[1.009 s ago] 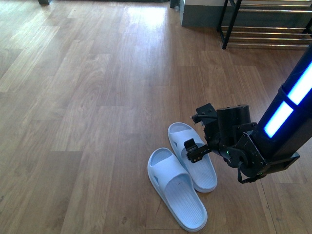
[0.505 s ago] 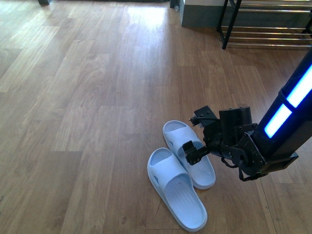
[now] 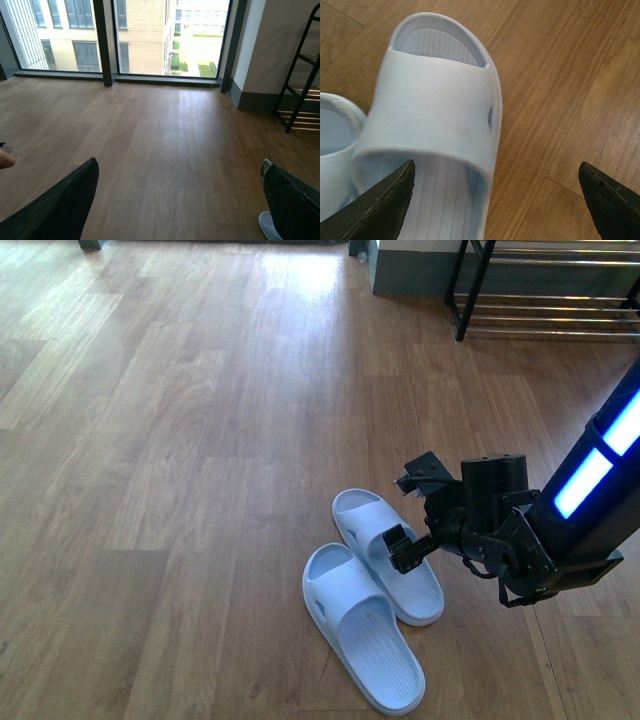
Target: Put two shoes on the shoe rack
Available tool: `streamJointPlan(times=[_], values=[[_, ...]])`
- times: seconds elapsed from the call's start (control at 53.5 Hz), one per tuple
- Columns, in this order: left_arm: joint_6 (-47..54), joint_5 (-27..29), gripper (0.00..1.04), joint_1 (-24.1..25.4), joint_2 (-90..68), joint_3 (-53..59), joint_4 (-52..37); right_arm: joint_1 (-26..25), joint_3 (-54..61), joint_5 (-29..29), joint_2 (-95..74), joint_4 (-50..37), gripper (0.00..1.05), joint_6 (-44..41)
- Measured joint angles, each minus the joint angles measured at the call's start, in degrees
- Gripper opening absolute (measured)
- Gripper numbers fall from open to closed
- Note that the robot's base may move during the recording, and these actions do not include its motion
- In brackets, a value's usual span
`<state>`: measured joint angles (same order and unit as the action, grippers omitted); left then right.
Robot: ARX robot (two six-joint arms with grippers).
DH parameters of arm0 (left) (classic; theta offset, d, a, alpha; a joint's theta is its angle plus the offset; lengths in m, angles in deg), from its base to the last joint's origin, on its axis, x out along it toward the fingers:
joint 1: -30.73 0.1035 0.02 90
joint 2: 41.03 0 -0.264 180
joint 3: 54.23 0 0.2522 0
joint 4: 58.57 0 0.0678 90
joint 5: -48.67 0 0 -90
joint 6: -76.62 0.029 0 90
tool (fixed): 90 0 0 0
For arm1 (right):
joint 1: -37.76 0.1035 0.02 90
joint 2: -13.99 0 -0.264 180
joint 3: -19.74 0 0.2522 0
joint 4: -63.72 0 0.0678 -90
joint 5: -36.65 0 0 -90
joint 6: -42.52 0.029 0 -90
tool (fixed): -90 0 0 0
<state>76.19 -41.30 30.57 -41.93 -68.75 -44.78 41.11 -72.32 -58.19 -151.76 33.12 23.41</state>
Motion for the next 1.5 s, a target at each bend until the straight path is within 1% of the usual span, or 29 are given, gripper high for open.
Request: streamJointPlan(times=[0.168, 0.411, 0.729, 0.766, 0.785, 0.916, 0.935, 0.972, 1.121, 1.234, 1.364, 1.495], values=[[0.00, 0.00, 0.95, 0.02, 0.00, 0.00, 0.00, -0.94, -2.86, -0.33, -2.34, 1.79, 0.96, -1.01], [0.00, 0.00, 0.95, 0.00, 0.00, 0.00, -0.02, -1.22, -5.03, -1.40, -3.91, 1.86, 0.96, -2.49], [0.00, 0.00, 0.95, 0.00, 0.00, 0.00, 0.00, 0.00, -9.99, -1.79, -7.58, 2.05, 0.96, 2.64], [0.00, 0.00, 0.95, 0.00, 0.00, 0.00, -0.02, 0.04, -10.69, -1.79, -8.00, 2.05, 0.91, 3.26], [0.00, 0.00, 0.95, 0.02, 0.00, 0.00, -0.02, 0.07, -11.17, -1.64, -8.35, 2.03, 0.86, 3.76], [0.00, 0.00, 0.95, 0.00, 0.00, 0.00, 0.00, 0.07, -12.50, -1.11, -9.70, 1.95, 0.61, 5.51], [0.00, 0.00, 0.95, 0.02, 0.00, 0.00, -0.02, 0.07, -12.48, -1.14, -9.81, 1.95, 0.56, 5.75], [0.00, 0.02, 0.95, 0.00, 0.00, 0.00, -0.02, 0.09, -12.46, -1.16, -9.92, 1.95, 0.49, 6.12], [0.00, 0.00, 0.95, 0.02, 0.00, 0.00, -0.02, 0.02, -11.96, -1.64, -9.94, 1.62, 0.32, 7.21], [0.00, 0.00, 0.95, 0.02, 0.00, 0.00, -0.02, -0.13, -10.69, -2.05, -9.55, 0.90, 0.16, 8.17], [0.00, 0.00, 0.95, 0.00, 0.00, 0.00, -0.02, -0.59, -7.74, -2.16, -8.02, -0.70, 0.01, 9.88], [0.00, 0.00, 0.95, 0.00, 0.00, 0.00, 0.00, -1.18, -2.56, -0.59, -4.48, -3.37, 0.01, 12.35]])
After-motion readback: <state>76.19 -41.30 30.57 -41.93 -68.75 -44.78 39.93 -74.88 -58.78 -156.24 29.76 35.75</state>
